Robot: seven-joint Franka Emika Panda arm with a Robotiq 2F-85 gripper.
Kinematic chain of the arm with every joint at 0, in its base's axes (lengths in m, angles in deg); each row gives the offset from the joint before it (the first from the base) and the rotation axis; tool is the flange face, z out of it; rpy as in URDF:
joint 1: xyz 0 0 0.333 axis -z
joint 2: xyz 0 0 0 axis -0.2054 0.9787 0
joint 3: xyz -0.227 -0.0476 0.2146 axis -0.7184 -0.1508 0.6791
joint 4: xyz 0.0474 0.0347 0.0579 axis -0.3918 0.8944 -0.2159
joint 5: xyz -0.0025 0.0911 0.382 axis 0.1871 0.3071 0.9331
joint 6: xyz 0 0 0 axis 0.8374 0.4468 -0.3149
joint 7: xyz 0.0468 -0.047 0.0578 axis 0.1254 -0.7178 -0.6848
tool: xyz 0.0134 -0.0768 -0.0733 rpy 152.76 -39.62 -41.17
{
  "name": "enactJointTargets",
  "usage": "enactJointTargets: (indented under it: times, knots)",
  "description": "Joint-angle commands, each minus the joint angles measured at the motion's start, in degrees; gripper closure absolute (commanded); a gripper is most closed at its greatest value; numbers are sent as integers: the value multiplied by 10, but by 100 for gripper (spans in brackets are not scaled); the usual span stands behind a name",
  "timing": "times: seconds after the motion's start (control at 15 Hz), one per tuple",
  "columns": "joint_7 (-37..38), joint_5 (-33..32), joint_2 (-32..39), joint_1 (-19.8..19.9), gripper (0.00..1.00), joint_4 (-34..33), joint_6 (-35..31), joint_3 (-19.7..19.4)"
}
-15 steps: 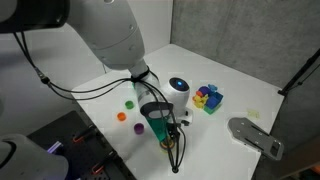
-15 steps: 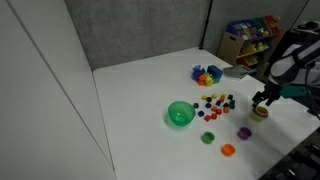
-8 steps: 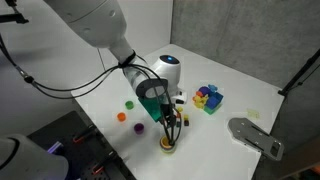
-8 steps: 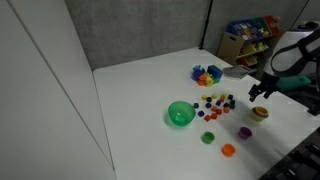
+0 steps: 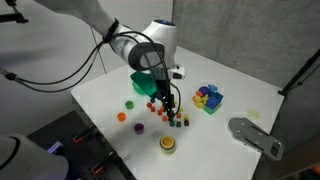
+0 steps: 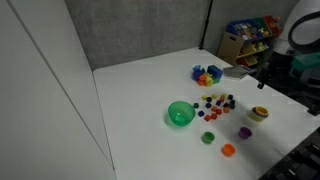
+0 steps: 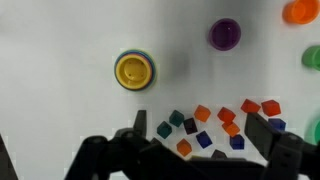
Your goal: Put the yellow bowl into the pink bowl
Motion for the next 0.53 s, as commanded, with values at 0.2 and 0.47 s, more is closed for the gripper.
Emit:
enactJointTargets:
  times: [0.2, 0.47]
  knots:
    - [15, -22, -98, 0, 0, 9, 81, 8]
    - [0, -6, -77, 2, 0, 0, 69, 7]
